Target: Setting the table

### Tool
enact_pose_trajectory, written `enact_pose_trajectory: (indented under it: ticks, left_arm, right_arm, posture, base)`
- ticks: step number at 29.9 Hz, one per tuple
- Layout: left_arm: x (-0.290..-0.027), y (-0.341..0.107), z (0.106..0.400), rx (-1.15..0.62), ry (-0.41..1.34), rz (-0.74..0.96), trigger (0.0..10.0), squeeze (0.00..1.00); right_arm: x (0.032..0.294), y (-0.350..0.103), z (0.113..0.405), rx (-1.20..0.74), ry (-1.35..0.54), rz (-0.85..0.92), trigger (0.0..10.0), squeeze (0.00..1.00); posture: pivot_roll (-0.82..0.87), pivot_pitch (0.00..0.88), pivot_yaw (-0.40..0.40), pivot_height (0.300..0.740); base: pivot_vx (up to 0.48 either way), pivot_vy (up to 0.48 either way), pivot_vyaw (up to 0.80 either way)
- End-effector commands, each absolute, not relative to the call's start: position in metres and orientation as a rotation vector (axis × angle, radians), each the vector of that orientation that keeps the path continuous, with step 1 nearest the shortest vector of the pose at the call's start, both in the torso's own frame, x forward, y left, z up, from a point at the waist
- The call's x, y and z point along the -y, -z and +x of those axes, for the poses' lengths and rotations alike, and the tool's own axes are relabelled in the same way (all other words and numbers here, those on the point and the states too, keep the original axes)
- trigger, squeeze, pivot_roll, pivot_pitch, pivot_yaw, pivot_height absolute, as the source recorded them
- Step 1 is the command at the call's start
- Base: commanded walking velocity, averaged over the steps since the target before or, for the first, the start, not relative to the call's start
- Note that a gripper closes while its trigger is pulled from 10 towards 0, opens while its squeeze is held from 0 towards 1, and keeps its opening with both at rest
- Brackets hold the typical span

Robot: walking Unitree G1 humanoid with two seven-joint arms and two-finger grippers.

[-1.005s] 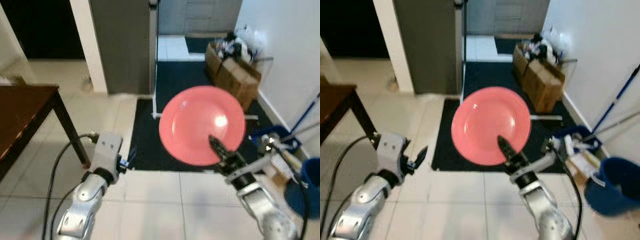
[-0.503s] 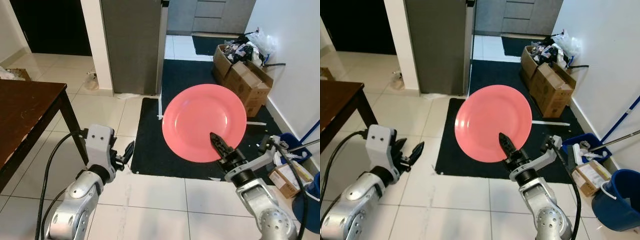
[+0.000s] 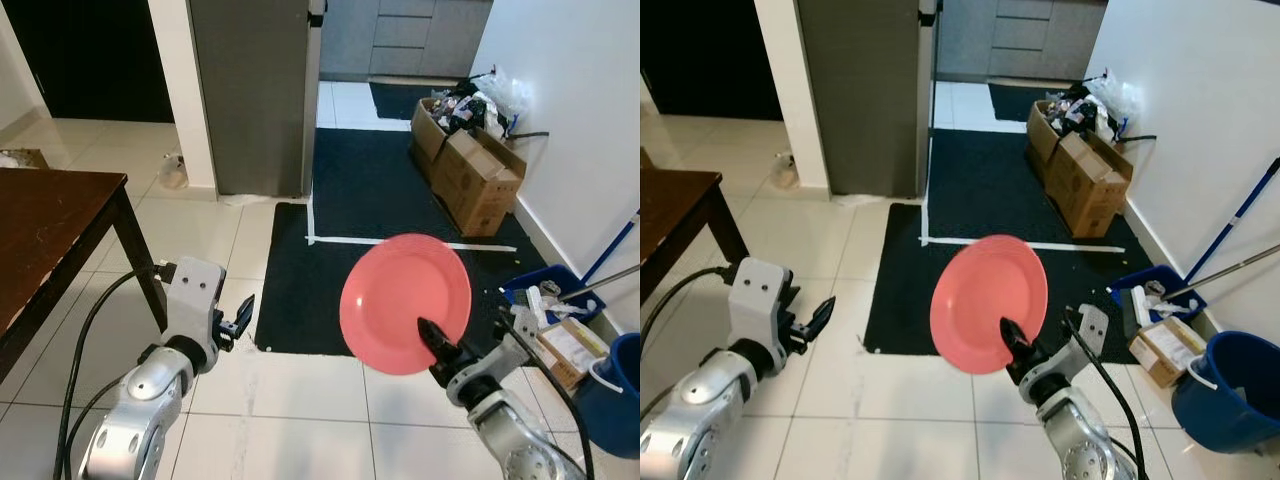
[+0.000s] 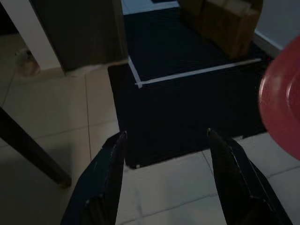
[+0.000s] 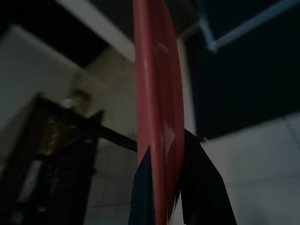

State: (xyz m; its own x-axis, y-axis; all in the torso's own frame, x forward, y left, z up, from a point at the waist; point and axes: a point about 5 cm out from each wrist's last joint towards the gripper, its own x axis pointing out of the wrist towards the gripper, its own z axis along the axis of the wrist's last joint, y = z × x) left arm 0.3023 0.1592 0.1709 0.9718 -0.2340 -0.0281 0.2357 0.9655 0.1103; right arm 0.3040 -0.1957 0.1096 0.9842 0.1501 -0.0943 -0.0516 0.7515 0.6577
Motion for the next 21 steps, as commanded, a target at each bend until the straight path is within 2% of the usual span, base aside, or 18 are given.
enact_pose_trajectory:
  ticks: [1, 5, 7, 9, 11, 12, 14, 15, 16, 18, 19, 20, 21]
  left_arm:
    - [-0.163, -0.164, 0.301, -0.052, 0.225, 0.125, 10.0, 0.00]
    - [-0.163, -0.163, 0.301, -0.056, 0.224, 0.129, 10.0, 0.00]
    - [-0.164, -0.161, 0.301, -0.061, 0.221, 0.133, 10.0, 0.00]
    - [-0.164, -0.161, 0.301, -0.061, 0.221, 0.133, 10.0, 0.00]
    - [-0.163, -0.160, 0.302, -0.068, 0.225, 0.140, 10.0, 0.00]
    - [-0.163, -0.160, 0.302, -0.068, 0.225, 0.140, 10.0, 0.00]
    - [-0.161, -0.161, 0.305, -0.064, 0.234, 0.155, 10.0, 0.00]
    - [-0.161, -0.161, 0.305, -0.064, 0.234, 0.155, 10.0, 0.00]
    - [-0.161, -0.162, 0.307, -0.063, 0.231, 0.157, 10.0, 0.00]
    - [-0.162, -0.163, 0.308, -0.062, 0.230, 0.157, 10.0, 0.00]
    - [-0.161, -0.163, 0.308, -0.059, 0.233, 0.158, 10.0, 0.00]
    - [-0.160, -0.166, 0.310, -0.053, 0.235, 0.156, 10.0, 0.00]
    - [-0.160, -0.166, 0.310, -0.053, 0.235, 0.156, 10.0, 0.00]
  right_arm:
    - [0.201, -0.101, 0.303, -0.189, -0.056, 0.743, 10.0, 0.00]
    - [0.213, -0.088, 0.302, -0.247, 0.081, 0.800, 10.0, 0.00]
    - [0.233, -0.065, 0.295, -0.413, 0.276, 0.635, 10.0, 0.00]
    - [0.233, -0.065, 0.295, -0.413, 0.276, 0.635, 10.0, 0.00]
    - [0.244, -0.055, 0.291, -0.479, 0.312, 0.550, 10.0, 0.00]
    - [0.244, -0.055, 0.291, -0.479, 0.312, 0.550, 10.0, 0.00]
    - [0.245, -0.071, 0.300, -0.403, 0.220, 0.370, 10.0, 0.00]
    - [0.245, -0.071, 0.300, -0.403, 0.220, 0.370, 10.0, 0.00]
    - [0.242, -0.080, 0.305, -0.370, 0.165, 0.277, 10.0, 0.00]
    - [0.236, -0.089, 0.309, -0.342, 0.107, 0.270, 10.0, 0.00]
    - [0.230, -0.099, 0.314, -0.302, 0.056, 0.315, 10.0, 0.00]
    - [0.218, -0.119, 0.322, -0.213, -0.015, 0.439, 10.0, 0.00]
    - [0.218, -0.119, 0.322, -0.213, -0.015, 0.439, 10.0, 0.00]
  posture:
    - [0.07, 0.082, 0.059, 0.740]
    - [0.07, 0.084, 0.056, 0.740]
    - [0.07, 0.091, 0.056, 0.740]
    - [0.07, 0.091, 0.056, 0.740]
    - [0.07, 0.099, 0.051, 0.740]
    - [0.07, 0.099, 0.051, 0.740]
    - [0.07, 0.115, 0.054, 0.740]
    - [0.07, 0.115, 0.054, 0.740]
    - [0.08, 0.114, 0.057, 0.740]
    - [0.08, 0.114, 0.057, 0.740]
    - [0.08, 0.109, 0.057, 0.740]
    - [0.09, 0.119, 0.064, 0.740]
    - [0.09, 0.119, 0.064, 0.740]
  base:
    - [0.000, 0.000, 0.00]
    - [0.000, 0.000, 0.00]
    - [0.000, 0.000, 0.00]
    - [0.000, 0.000, 0.00]
    - [0.000, 0.000, 0.00]
    - [0.000, 0.000, 0.00]
    - [0.000, 0.000, 0.00]
    - [0.000, 0.000, 0.00]
    - [0.000, 0.000, 0.00]
    - [0.000, 0.000, 0.00]
    - [0.000, 0.000, 0.00]
    - [0.000, 0.000, 0.00]
    - [0.000, 0.000, 0.00]
